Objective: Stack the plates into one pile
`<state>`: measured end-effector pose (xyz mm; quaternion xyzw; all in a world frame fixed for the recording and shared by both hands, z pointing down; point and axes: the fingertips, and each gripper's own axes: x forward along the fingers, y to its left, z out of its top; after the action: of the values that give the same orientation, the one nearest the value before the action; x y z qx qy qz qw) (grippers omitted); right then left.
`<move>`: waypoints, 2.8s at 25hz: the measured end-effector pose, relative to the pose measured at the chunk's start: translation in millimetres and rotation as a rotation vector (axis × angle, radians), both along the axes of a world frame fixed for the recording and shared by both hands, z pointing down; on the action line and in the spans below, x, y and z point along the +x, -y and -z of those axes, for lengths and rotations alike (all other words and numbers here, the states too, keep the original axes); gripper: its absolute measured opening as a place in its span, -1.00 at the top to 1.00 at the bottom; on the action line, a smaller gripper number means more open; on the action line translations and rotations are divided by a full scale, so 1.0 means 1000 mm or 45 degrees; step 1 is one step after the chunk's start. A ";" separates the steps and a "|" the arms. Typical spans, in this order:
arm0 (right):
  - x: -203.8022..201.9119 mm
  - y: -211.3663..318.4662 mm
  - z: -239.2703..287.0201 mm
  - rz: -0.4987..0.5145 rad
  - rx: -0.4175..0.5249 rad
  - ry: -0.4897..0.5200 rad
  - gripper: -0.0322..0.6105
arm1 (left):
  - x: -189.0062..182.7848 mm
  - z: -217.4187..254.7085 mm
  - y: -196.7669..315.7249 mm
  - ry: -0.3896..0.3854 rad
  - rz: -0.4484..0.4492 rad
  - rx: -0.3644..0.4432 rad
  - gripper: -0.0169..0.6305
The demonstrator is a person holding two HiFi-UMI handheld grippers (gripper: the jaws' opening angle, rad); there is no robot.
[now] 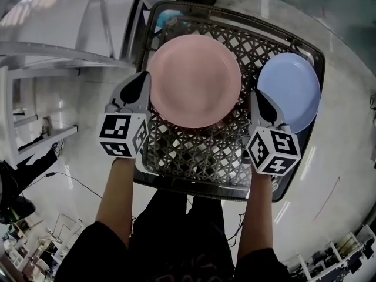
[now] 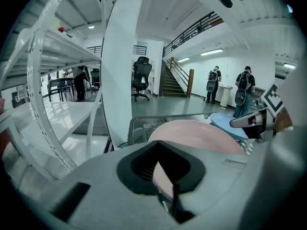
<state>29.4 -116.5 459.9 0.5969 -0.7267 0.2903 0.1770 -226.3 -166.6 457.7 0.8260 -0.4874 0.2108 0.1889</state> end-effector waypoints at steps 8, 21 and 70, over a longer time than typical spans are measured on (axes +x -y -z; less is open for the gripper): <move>0.044 -0.022 0.007 -0.094 0.012 0.008 0.89 | 0.050 0.007 -0.005 -0.003 -0.096 0.009 0.96; 0.097 -0.090 0.015 -0.422 0.010 -0.015 0.88 | 0.123 0.015 -0.012 -0.037 -0.407 0.027 0.96; 0.113 -0.064 -0.013 -0.459 -0.060 0.073 0.62 | 0.199 -0.026 0.042 0.476 -0.748 -0.286 0.81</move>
<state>142.5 -52.8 473.0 0.7047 -0.6056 0.3513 0.1153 -27.2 -208.7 483.6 0.8520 -0.2294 0.4557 0.1175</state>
